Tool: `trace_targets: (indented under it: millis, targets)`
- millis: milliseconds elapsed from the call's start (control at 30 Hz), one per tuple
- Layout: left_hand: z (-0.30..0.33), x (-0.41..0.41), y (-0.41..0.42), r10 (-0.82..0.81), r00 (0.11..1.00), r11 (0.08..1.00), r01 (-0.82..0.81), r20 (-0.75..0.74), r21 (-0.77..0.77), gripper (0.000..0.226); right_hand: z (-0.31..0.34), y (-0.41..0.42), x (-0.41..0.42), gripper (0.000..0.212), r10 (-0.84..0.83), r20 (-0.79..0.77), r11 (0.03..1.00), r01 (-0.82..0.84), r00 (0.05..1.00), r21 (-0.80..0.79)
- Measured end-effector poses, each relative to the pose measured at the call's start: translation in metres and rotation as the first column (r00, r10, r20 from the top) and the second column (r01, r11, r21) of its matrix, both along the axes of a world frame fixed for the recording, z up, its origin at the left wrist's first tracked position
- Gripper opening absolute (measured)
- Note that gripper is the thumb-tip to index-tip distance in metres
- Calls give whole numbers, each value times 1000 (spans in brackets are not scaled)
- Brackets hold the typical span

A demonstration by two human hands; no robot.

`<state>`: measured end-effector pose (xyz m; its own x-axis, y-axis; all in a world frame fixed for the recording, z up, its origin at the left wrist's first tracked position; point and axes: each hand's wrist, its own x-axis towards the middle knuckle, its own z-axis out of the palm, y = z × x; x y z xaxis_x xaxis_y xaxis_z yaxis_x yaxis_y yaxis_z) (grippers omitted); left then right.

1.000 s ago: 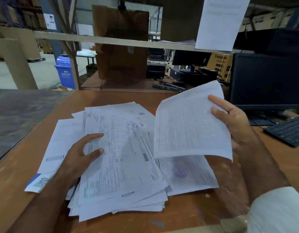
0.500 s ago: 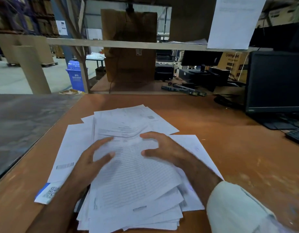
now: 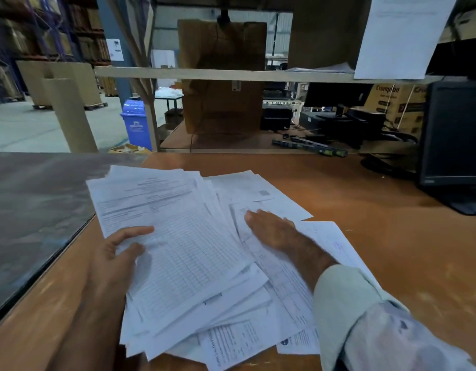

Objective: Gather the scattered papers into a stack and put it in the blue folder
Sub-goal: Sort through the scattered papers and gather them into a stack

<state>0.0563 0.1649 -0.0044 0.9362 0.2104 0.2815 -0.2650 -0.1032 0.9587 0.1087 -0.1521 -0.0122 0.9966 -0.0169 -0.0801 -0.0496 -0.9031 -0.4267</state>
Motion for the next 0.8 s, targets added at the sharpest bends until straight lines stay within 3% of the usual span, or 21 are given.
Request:
trace_targets:
  millis: [100, 200, 300, 400, 500, 567, 667, 800]
  targets:
    - [4, -2, 1, 45, 998, 999, -44, 34, -17, 27, -10, -25, -20, 73, -73, 85, 996, 78, 994, -54]
    - [9, -6, -3, 40, 998, 999, -40, 40, -20, 29, -12, -62, -55, 61, -146, 191, 987, 155, 971, -34]
    - [12, -7, -9, 11, 999, 1000, -12, 33, 25, 29, -4, -103, -81, 50, -202, 172, 970, 220, 964, -99]
    - [11, -10, -17, -37, 999, 999, 37, 15, 24, 29, -2, -131, -96, 46, -223, 187, 940, 262, 957, -220]
    - [6, -10, -20, -94, 995, 995, 94, 23, 15, 28, -2, -120, -104, 54, -210, 272, 938, 272, 939, -216]
    - [0, -6, -19, -114, 993, 991, 112, 28, 74, 34, 2, -100, -108, 74, -212, 181, 952, 245, 960, -184]
    - [-14, 4, -15, -139, 990, 978, 139, -11, 153, 46, 3, -82, -113, 97, -111, -89, 974, 91, 990, -205]
    - [-18, 5, -16, -144, 989, 964, 148, -35, 222, 41, 14, -94, -108, 85, 42, -234, 977, -89, 971, -194]
